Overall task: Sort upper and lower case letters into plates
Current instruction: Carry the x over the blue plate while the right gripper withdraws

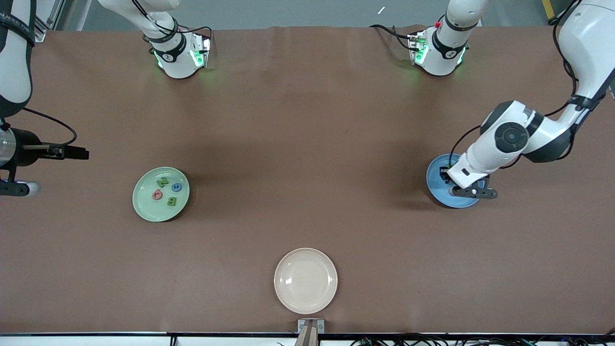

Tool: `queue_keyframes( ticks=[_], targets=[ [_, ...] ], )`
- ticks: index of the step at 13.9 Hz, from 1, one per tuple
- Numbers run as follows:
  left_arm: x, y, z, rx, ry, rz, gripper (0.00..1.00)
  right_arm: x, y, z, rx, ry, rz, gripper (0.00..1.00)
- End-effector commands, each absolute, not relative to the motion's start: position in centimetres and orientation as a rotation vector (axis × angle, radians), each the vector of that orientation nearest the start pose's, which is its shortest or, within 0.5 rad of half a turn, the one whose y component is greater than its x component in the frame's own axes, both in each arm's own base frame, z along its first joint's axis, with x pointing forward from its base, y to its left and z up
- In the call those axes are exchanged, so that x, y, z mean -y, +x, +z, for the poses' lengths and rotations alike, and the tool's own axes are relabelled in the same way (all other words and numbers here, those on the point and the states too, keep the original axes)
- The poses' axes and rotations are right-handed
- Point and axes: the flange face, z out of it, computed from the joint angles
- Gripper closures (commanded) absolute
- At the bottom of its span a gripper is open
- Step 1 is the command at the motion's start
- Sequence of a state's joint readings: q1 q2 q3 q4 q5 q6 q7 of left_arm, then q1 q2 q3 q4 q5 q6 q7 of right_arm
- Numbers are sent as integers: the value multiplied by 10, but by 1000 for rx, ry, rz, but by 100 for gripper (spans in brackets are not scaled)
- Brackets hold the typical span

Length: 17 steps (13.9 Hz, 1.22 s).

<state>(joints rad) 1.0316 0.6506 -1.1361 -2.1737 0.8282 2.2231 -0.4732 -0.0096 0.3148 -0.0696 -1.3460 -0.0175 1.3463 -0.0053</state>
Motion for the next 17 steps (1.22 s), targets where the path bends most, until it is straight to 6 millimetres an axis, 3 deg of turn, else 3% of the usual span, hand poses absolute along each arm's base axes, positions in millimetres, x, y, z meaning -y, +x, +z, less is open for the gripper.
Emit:
queue_keyframes(
  ticks=[1,4,13,17],
  targets=[
    [24,525,235,-326,-3069,130,84,46,612,529,-119,-3107,471,0],
    [7,515,222,-374,-3040,135,84,47,601,548,-122,-3117,390,0],
    [0,512,206,-408,-3037,133,82,51,546,602,-120,-3105,198,0],
    [-1,512,202,-408,-3040,140,82,49,532,623,-117,-3107,155,0]
  ],
)
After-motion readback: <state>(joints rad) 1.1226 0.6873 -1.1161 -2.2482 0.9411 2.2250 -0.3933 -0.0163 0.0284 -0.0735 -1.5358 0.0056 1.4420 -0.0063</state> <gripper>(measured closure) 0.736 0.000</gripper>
